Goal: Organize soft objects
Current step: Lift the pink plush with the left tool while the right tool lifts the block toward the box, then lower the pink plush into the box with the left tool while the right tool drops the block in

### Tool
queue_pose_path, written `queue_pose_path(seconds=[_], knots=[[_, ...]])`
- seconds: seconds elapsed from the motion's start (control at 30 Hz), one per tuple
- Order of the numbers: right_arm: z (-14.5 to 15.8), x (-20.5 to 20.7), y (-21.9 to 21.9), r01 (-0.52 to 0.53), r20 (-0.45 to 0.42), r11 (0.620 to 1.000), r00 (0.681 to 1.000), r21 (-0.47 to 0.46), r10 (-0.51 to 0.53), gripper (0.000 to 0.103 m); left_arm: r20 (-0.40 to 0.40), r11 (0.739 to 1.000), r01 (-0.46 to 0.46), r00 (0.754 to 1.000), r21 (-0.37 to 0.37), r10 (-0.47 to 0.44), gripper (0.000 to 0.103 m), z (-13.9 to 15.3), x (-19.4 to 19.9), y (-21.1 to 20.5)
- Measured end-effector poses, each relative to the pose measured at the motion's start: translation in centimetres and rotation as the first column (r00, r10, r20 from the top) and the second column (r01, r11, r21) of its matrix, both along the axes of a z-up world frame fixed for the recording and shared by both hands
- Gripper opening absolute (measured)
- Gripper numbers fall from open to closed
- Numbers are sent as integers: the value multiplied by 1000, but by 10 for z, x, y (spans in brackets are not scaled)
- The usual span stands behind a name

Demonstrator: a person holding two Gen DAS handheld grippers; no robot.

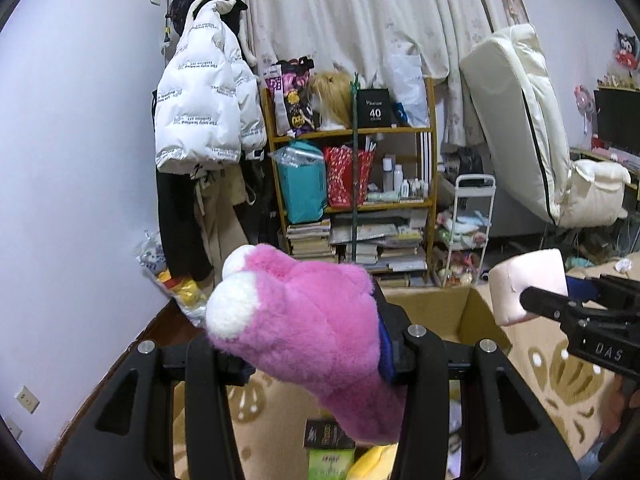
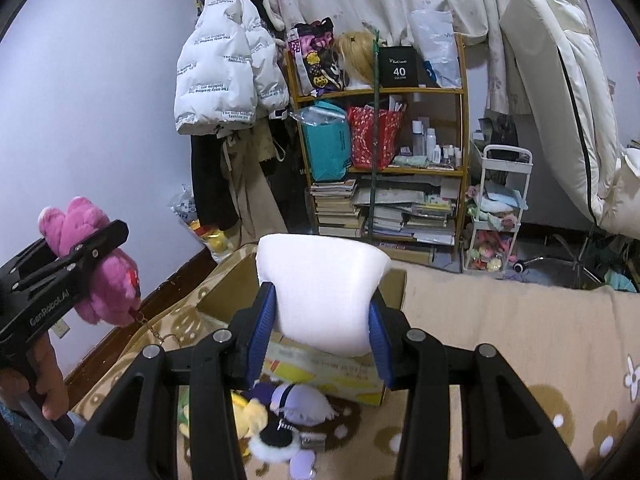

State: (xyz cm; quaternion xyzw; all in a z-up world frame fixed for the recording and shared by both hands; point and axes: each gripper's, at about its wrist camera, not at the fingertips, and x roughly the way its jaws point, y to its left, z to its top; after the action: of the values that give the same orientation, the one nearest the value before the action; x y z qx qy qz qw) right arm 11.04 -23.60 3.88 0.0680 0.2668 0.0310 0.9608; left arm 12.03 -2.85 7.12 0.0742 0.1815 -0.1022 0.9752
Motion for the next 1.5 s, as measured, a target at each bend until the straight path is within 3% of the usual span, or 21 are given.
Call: queue_pose_path(seconds=[0.17, 0.53, 0.8, 1.03, 1.3, 1.37, 1.5], knots=[[0, 14, -6, 3, 18, 1000, 1000, 21, -3, 46, 28, 1000, 24, 999, -9, -23, 45, -4, 17, -7], [-26, 38, -15, 4, 2, 999, 1000, 50, -4, 47, 2, 999, 49, 999, 19, -49, 45, -33, 49, -25], [-46, 52, -22, -26, -28, 996, 999, 84, 28, 47, -62, 998, 53, 997, 16, -52, 47, -58, 66, -34], [-66, 65, -17, -50, -80, 996, 995, 79, 57, 47, -174, 998, 68, 983, 14, -64, 50, -78, 78, -41], [-76, 70, -16, -61, -120, 996, 990, 71, 69, 49, -229, 998, 65, 972, 5, -63, 57, -91, 89, -38], [-77, 72, -16, -61, -129, 995, 989, 73, 70, 51, -254, 998, 54, 966, -11, -55, 67, -95, 93, -36], [-81, 74, -16, -65, -143, 995, 987, 72, 75, 52, -279, 998, 41, 959, -54, -55, 68, -97, 100, -29]])
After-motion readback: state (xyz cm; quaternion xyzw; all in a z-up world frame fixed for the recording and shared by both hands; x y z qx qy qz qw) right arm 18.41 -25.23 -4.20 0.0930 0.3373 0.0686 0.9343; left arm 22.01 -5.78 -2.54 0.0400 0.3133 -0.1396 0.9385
